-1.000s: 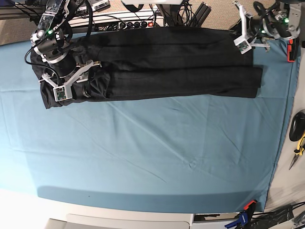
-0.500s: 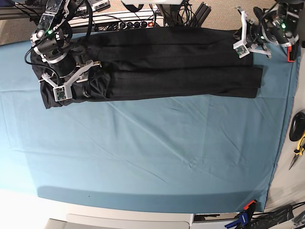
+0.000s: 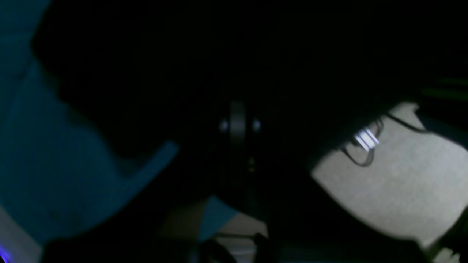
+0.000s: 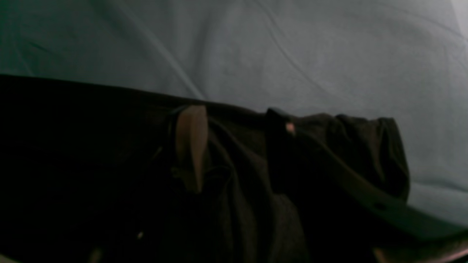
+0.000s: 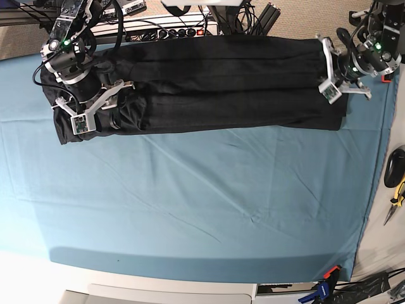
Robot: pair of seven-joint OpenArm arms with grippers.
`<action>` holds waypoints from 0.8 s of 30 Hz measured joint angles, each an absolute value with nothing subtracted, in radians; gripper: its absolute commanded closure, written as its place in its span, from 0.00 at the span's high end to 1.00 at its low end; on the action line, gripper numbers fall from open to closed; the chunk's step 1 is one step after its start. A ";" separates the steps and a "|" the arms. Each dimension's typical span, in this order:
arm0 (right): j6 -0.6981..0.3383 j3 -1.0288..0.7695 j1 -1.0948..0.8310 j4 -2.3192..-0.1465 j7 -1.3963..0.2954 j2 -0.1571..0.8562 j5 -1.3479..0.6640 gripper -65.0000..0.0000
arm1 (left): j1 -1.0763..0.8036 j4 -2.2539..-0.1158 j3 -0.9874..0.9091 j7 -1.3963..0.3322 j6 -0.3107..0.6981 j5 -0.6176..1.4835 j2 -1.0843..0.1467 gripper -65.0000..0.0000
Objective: Fold the T-shirt properly
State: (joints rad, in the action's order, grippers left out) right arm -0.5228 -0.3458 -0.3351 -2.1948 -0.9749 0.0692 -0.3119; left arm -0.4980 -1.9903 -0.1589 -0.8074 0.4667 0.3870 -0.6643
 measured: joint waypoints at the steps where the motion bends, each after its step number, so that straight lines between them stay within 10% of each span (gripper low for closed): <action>1: -0.523 -0.346 -0.335 -2.195 -0.975 0.069 -0.312 0.41 | -0.489 -1.990 -0.159 -0.799 0.443 0.375 -0.662 0.00; 7: -0.523 -0.346 -0.335 -2.195 -0.974 0.069 -0.312 0.41 | -0.453 -1.990 -0.159 -0.887 0.377 0.393 -0.665 0.00; 15: -0.523 -0.346 -0.335 -2.195 -0.975 0.069 -0.311 0.41 | -0.412 -2.040 -0.259 -1.248 0.697 1.153 -0.666 0.00; 24: -0.523 -0.346 -0.335 -2.195 -0.974 0.069 -0.311 0.41 | -0.453 -1.969 -0.274 -1.283 0.697 1.074 -0.665 0.00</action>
